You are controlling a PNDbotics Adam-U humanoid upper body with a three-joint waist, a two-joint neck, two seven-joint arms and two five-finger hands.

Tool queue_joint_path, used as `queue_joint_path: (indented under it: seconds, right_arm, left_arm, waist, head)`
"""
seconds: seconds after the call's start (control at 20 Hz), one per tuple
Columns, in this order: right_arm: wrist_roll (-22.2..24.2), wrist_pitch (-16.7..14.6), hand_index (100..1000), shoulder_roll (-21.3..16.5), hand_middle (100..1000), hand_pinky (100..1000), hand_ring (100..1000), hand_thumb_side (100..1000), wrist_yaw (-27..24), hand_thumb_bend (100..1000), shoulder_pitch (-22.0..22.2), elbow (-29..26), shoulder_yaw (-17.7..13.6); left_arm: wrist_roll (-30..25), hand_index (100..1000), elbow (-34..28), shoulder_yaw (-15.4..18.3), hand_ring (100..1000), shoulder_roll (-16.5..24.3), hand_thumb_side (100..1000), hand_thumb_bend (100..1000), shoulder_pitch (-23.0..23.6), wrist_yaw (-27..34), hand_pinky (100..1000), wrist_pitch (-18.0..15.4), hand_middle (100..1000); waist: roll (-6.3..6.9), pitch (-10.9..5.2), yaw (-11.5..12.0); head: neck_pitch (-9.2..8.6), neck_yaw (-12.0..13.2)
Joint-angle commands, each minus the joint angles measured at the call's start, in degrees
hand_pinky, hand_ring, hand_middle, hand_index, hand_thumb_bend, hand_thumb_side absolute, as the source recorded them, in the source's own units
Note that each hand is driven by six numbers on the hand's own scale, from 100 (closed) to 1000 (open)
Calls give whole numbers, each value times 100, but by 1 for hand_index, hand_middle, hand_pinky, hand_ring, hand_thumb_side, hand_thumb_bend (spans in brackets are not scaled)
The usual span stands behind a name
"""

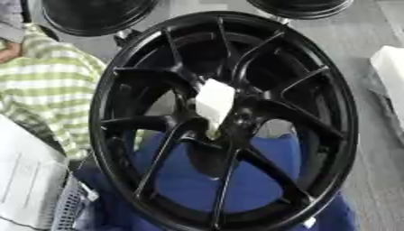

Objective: Pull the pin out of the wheel hub.

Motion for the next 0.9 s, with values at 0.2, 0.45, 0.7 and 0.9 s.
queue_joint_path:
  seconds: [0.2,0.45,0.7,0.9]
  right_arm:
    - [-231,-191,862,173,828,872,871,377,226,100,157,132,-519]
    - [-647,71,854,193,802,865,847,420,-53,100,99,12,-528]
    - [-760,180,866,193,840,872,866,287,-98,100,-35,-249,-466]
    - [-1051,608,855,193,846,885,890,100,333,120,-95,-273,-481]
  left_arm:
    - [64,729,-89,113,574,107,569,456,55,-10,714,-13,585]
    - [46,729,-82,97,574,125,569,457,39,-17,714,-9,585]
    - [35,729,-81,89,574,131,568,459,35,-20,714,-9,585]
    - [44,729,-77,92,574,134,567,460,40,-13,714,-9,585]
  waist:
    - [12,-219,-57]
    - [-22,-294,-92]
    - [-56,-329,-67]
    - [-79,-335,-61]
  head:
    - [59,-13]
    - [72,-11]
    - [67,-23]
    - [54,-43]
